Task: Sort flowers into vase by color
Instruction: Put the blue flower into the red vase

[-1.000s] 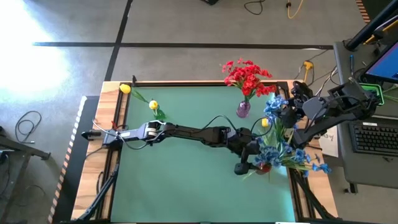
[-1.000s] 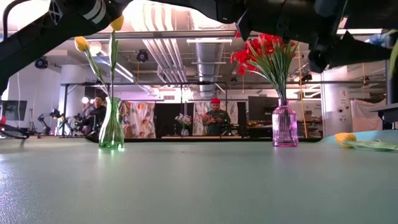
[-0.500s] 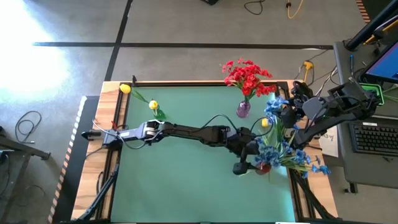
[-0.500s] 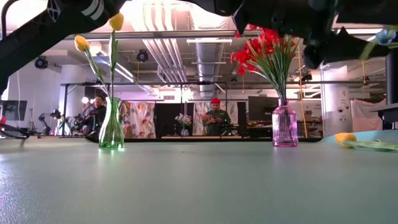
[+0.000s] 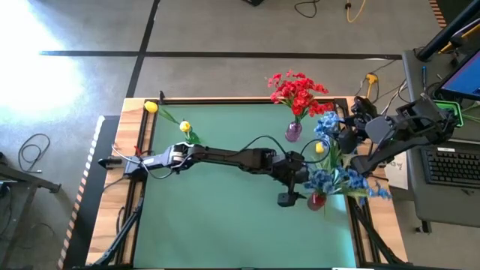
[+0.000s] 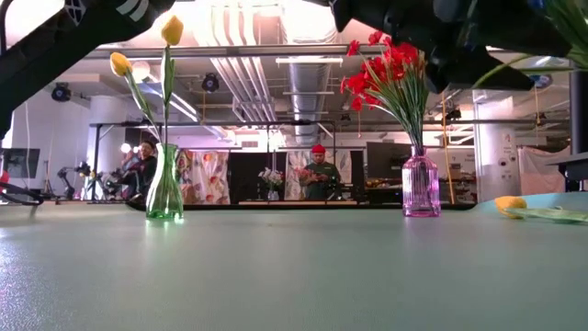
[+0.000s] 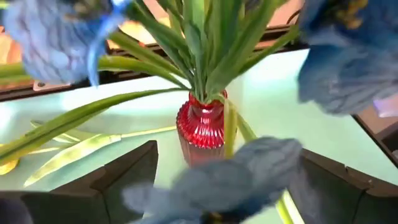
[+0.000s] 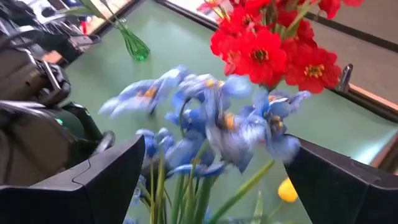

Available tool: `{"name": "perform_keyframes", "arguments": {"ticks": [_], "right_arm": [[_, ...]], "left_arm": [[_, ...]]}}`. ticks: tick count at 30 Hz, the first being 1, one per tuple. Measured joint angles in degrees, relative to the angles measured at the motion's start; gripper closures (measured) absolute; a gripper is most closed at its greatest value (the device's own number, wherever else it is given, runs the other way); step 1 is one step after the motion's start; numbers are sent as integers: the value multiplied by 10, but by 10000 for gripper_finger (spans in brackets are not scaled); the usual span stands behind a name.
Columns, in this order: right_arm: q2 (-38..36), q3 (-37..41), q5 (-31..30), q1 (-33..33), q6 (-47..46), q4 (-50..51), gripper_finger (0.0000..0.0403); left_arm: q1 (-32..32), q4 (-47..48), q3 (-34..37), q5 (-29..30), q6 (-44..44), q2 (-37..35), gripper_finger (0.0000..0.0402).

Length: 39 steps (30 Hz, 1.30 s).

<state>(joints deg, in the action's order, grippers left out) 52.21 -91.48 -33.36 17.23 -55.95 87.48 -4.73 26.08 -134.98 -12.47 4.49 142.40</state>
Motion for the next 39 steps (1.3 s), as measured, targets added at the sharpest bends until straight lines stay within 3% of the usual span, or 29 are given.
{"name": "perform_keyframes", "arguments": {"ticks": [15, 27, 39], "right_arm": [[0, 0, -4, 0, 32, -31, 39], [-15, 15, -26, 0, 158, -114, 39], [-32, 14, 56, 1, 99, -115, 39]], "left_arm": [[-2, -14, 0, 0, 17, -1, 86], [-5, -91, 0, -1, 30, -1, 86], [-5, -68, 0, -2, 30, -8, 86]]}}
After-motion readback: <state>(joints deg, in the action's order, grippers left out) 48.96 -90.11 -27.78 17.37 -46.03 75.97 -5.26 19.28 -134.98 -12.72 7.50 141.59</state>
